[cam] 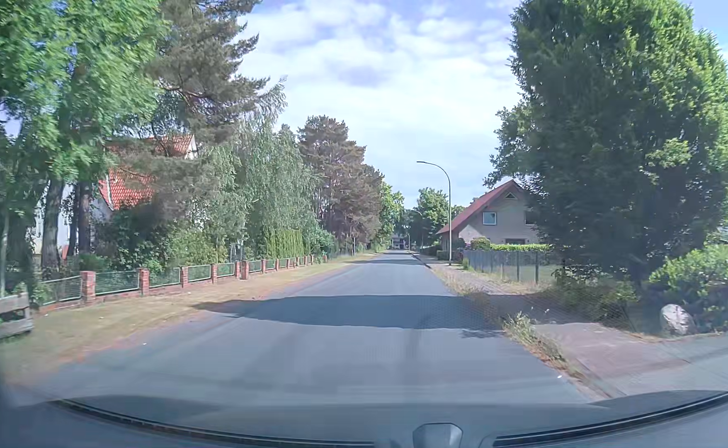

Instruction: Follow the waypoints while adhering to traffic rules and regulations

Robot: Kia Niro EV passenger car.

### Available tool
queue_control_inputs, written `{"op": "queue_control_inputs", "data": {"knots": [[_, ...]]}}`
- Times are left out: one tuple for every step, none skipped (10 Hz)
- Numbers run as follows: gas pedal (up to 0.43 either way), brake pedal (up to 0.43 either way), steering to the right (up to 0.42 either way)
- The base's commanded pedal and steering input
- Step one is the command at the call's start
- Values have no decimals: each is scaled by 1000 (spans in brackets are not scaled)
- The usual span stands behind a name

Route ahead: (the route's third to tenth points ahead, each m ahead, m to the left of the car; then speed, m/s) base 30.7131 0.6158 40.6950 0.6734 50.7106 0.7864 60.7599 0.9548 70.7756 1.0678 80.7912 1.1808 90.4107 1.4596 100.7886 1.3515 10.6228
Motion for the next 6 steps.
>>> {"op": "queue_control_inputs", "data": {"knots": [[189, 6, 5], [177, 6, 5], [177, 6, 5], [169, 6, 5], [169, 6, 5], [169, 6, 5]]}}
